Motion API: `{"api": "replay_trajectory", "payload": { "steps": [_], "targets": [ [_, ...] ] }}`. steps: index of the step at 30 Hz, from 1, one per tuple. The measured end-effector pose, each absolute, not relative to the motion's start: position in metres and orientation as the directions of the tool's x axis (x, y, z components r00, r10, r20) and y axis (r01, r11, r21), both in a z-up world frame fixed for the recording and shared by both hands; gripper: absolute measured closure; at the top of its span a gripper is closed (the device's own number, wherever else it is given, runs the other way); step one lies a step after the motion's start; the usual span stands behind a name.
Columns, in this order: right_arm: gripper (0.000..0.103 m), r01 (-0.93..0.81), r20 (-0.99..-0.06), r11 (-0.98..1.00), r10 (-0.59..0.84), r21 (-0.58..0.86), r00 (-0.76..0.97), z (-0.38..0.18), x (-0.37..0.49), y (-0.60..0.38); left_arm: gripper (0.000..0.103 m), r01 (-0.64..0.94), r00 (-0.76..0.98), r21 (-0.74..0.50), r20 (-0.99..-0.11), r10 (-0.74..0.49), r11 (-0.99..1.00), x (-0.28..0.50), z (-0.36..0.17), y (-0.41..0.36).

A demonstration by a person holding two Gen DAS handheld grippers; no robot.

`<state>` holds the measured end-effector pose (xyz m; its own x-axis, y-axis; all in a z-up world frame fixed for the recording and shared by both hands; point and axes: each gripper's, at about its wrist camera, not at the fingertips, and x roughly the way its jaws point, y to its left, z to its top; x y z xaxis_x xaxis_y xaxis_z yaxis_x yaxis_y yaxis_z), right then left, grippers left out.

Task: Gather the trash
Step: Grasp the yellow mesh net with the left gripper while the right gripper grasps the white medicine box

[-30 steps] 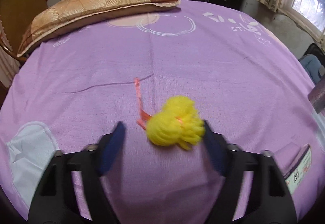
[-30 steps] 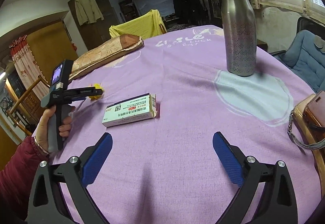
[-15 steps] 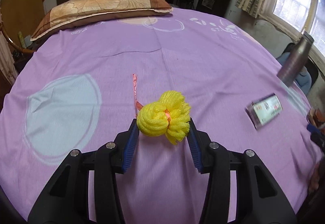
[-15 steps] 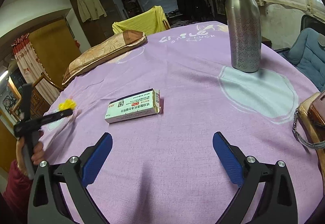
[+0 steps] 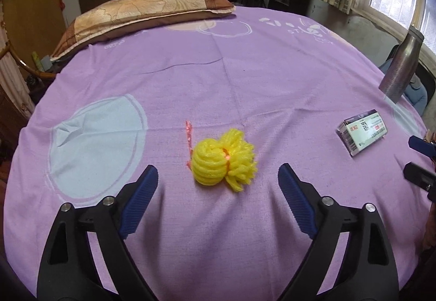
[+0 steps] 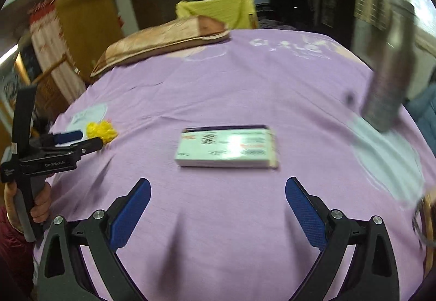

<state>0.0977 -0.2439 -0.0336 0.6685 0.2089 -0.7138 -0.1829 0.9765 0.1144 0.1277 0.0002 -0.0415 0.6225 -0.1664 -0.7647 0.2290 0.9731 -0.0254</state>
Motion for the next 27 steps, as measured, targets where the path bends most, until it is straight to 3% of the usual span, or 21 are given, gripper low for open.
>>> {"api": "replay_trajectory", "payload": {
  "steps": [7,13,20,25,27],
  "targets": [
    [0.006,-0.212,-0.729,0.954,-0.01,-0.212,0.684,-0.042,0.148,-0.182,0.013,0.207,0.629,-0.052,-0.758,-0.174,0.977,0.13,-0.038,0.008],
    [0.01,-0.172,-0.742,0.924,-0.153,-0.342,0.653,-0.058,0.153,-0.195,0.013,0.231,0.621,-0.029,-0.765,-0.17,0.972,0.129,-0.041,0.001],
    [0.012,0.0,-0.746,0.956,-0.229,-0.292,0.625,-0.048,0.084,-0.286,0.013,0.267,0.615,-0.012,-0.768,-0.18,0.964,0.122,-0.042,-0.01],
    [0.011,0.022,-0.756,1.0,-0.002,0.017,0.655,-0.033,0.074,-0.312,0.012,0.272,0.623,-0.002,-0.761,-0.178,0.962,0.12,-0.041,-0.013],
    [0.011,0.011,-0.742,0.997,0.05,0.077,0.668,-0.031,0.085,-0.305,0.012,0.269,0.624,-0.004,-0.761,-0.178,0.963,0.121,-0.042,-0.012]
  ]
}}
